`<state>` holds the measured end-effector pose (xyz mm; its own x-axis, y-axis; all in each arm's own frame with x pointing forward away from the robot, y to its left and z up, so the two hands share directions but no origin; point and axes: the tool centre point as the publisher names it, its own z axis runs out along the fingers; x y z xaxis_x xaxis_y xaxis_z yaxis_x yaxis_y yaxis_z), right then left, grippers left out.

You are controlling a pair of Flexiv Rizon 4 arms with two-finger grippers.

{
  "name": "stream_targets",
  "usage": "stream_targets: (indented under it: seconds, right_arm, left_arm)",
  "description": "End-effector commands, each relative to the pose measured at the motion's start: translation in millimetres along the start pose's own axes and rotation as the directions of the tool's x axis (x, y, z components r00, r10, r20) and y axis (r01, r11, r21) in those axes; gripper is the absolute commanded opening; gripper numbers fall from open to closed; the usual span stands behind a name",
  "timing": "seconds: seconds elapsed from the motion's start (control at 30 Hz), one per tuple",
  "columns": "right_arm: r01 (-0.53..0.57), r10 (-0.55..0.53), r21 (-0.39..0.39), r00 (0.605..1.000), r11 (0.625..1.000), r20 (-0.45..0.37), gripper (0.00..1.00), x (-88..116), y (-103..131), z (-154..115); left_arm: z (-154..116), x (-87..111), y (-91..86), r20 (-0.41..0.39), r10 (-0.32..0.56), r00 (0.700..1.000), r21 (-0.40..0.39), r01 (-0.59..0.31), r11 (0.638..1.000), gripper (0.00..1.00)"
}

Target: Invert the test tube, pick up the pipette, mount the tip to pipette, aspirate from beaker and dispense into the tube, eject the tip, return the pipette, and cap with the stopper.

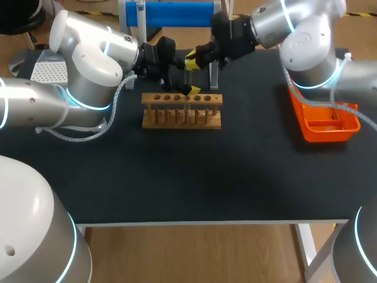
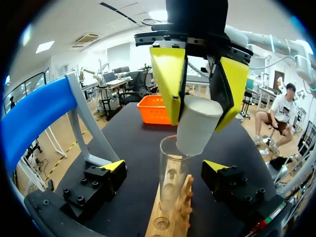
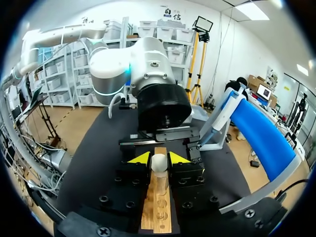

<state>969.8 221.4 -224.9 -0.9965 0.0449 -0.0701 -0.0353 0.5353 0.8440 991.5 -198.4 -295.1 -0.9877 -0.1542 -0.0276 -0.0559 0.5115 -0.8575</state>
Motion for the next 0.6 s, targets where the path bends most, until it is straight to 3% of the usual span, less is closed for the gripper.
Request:
stream_targets:
  seconds: [0.03, 0.6]
  right_arm:
    - [-0.003, 0.003, -0.003, 1.0, 1.0, 0.001, 0.0, 4.9, -5.7, -3.5]
    - [-0.008, 0.008, -0.008, 1.0, 1.0, 0.002, 0.0, 8.6, -6.4, -7.7]
  left_arm:
    - [0.1, -0.9, 0.0, -0.002, -0.001, 1.0, -0.002, 0.001, 1.0, 1.0]
    - [0.1, -0.9, 0.0, -0.002, -0.001, 1.0, -0.002, 0.001, 1.0, 1.0]
